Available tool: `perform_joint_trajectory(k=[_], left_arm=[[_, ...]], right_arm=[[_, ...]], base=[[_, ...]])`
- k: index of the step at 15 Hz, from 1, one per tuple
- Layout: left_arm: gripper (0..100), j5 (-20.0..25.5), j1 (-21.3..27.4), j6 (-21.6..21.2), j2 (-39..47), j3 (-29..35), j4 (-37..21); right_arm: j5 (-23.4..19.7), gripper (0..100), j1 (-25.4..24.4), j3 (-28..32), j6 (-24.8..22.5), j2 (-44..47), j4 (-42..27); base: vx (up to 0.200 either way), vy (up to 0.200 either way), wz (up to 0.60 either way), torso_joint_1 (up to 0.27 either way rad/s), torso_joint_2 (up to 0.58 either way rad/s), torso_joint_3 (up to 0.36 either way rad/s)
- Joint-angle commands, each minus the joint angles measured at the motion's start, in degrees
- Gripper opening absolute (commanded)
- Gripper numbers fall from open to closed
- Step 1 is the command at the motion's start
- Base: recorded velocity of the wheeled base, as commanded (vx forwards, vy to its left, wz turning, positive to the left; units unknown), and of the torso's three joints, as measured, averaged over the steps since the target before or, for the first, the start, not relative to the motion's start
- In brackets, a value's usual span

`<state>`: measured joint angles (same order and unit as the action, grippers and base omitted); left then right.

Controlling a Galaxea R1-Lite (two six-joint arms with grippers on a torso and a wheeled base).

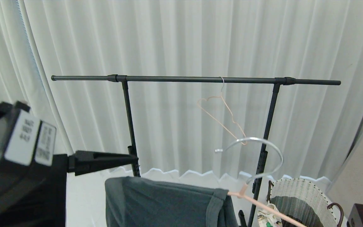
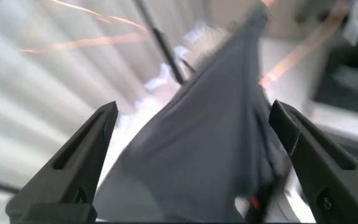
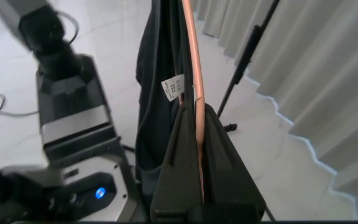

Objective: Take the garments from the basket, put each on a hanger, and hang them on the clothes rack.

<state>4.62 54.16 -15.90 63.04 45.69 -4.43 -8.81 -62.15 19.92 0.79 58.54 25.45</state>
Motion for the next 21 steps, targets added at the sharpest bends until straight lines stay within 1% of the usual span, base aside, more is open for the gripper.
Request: perform_joint_trajectory(k=[1, 4, 7, 10, 15, 17, 20, 21], left_arm=[[100, 0.0, 3.8, 0.0, 0.3, -3.2, 0.0], [100, 0.2, 4.8, 0.0, 1.0, -5.3, 0.0], [100, 3.9, 6.5, -0.1, 2.2, -7.1, 0.0], [100, 4.0, 6.5, -1.6, 5.7, -6.9, 0.0], [100, 4.5, 6.8, -1.7, 6.6, -7.2, 0.0], [100, 7.0, 7.2, -1.9, 6.5, -7.6, 0.0], [100, 7.2, 7.2, -3.1, 7.0, -7.8, 0.0], [0, 7.2, 7.1, -3.1, 7.0, -7.8, 0.0]], right_arm=[[0.0, 0, -2.7, -0.8, -0.1, -1.3, -1.3], [-0.1, 0, -5.0, -1.5, -1.8, -2.6, -3.0], [-0.1, 0, -6.6, -1.6, -1.8, -2.6, -3.0], [-0.1, 0, -9.5, -1.6, -1.9, -2.6, -4.4], [-0.1, 0, -10.7, -1.5, -2.1, -2.4, -4.7], [-0.1, 0, -10.7, -1.5, -2.1, -2.4, -4.7], [0.0, 0, -10.6, -1.4, -2.1, -2.5, -4.6], [0.1, 0, -10.6, -1.5, -2.1, -2.6, -4.6]], base=[[0.0, 0.0, 0.0, 0.0, 0.0, 0.0], [0.0, 0.0, 0.0, 0.0, 0.0, 0.0], [0.0, 0.0, 0.0, 0.0, 0.0, 0.0], [0.0, 0.0, 0.0, 0.0, 0.0, 0.0], [0.0, 0.0, 0.0, 0.0, 0.0, 0.0], [0.0, 0.0, 0.0, 0.0, 0.0, 0.0], [0.0, 0.0, 0.0, 0.0, 0.0, 0.0], [0.0, 0.0, 0.0, 0.0, 0.0, 0.0]])
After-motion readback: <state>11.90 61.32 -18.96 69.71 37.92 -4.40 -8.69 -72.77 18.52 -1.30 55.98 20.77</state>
